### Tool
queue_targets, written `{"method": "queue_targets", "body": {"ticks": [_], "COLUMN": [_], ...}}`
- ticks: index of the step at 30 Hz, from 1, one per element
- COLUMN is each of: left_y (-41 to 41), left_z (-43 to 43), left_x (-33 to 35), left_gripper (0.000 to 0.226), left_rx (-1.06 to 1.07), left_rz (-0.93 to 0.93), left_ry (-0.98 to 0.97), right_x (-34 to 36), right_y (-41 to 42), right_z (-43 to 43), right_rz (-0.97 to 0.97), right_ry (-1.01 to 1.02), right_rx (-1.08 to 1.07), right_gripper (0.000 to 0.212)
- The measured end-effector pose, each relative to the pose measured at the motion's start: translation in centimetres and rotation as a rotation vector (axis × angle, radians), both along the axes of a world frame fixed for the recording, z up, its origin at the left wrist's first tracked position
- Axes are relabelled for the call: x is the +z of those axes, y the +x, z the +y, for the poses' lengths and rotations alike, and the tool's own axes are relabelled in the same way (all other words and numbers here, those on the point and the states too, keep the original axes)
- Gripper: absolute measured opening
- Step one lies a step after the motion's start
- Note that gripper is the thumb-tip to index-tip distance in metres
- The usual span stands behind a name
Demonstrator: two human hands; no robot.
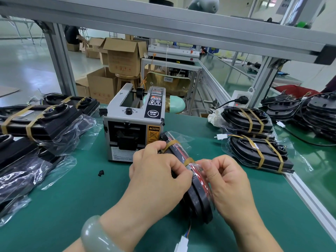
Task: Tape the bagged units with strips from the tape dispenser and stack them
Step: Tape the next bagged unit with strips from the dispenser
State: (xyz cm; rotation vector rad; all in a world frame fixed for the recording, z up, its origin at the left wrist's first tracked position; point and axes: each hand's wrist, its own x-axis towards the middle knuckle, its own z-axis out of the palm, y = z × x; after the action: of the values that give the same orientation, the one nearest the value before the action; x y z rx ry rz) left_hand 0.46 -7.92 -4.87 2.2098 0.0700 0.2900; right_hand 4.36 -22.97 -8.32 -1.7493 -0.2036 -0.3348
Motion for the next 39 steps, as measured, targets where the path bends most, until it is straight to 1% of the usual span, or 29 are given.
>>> {"method": "queue_targets", "body": {"ticks": [4,6,8,9,10,12,14,16,19,21,23,25,27,30,33,37,38,39], "left_y": [0.2,0.6,0.9,1.1,1.4,2.0,2.5,2.5,2.2,2.0,1.7,1.3,0.8,0.4,0.4,-0.1,-0.2,-0.3], "left_z": [0.2,0.4,0.4,0.5,0.5,0.5,0.5,0.4,0.2,0.3,0.5,0.8,1.0,1.4,2.0,2.1,2.1,2.2], "left_x": [0.1,0.0,-0.1,-0.2,-0.3,-0.3,-0.3,-0.2,-0.4,-0.4,-0.3,-0.5,-0.9,-1.3,-1.5,-1.0,-0.7,-0.6], "left_gripper": [0.021,0.027,0.036,0.036,0.033,0.022,0.019,0.018,0.039,0.047,0.06,0.074,0.078,0.073,0.049,0.029,0.026,0.029], "left_rx": [0.043,0.039,0.031,0.034,0.041,0.044,0.025,0.019,0.006,0.007,-0.018,-0.092,-0.211,-0.313,-0.303,-0.28,-0.297,-0.352], "left_rz": [-0.06,-0.045,-0.004,0.016,0.033,0.057,0.042,0.017,-0.005,0.006,0.03,0.049,0.052,0.048,-0.001,-0.132,-0.178,-0.229], "left_ry": [0.033,0.023,-0.017,-0.055,-0.12,-0.243,-0.25,-0.206,-0.132,-0.116,-0.058,0.039,0.057,-0.024,-0.053,-0.005,0.004,0.036], "right_x": [-0.1,-0.1,0.0,0.1,0.2,0.1,-0.1,-0.1,-0.2,-0.2,-0.2,-0.2,-0.3,-0.4,-0.4,-0.5,-0.6,-0.6], "right_y": [0.1,0.1,0.1,0.0,0.0,0.0,0.1,0.2,0.3,0.4,0.3,0.3,0.5,0.6,0.5,0.5,0.6,0.6], "right_z": [-0.1,-0.1,0.0,0.0,0.0,0.0,0.0,0.0,-0.1,-0.1,0.0,0.1,-0.1,-0.4,-0.3,-0.2,-0.2,-0.2], "right_rz": [0.002,0.005,-0.001,-0.003,-0.003,-0.011,-0.023,-0.035,-0.035,-0.025,-0.024,-0.018,-0.008,0.005,0.018,0.028,0.028,0.026], "right_ry": [0.006,0.015,0.024,0.027,0.033,0.039,0.043,0.042,0.05,0.046,0.041,0.043,0.052,0.066,0.063,0.095,0.097,0.099], "right_rx": [0.008,0.022,0.028,0.031,0.038,0.05,0.055,0.054,0.062,0.055,0.041,0.012,-0.014,-0.028,-0.015,0.02,0.022,0.026], "right_gripper": [0.024,0.023,0.022,0.022,0.023,0.032,0.035,0.029,0.019,0.018,0.025,0.038,0.041,0.04,0.042,0.04,0.041,0.042]}}
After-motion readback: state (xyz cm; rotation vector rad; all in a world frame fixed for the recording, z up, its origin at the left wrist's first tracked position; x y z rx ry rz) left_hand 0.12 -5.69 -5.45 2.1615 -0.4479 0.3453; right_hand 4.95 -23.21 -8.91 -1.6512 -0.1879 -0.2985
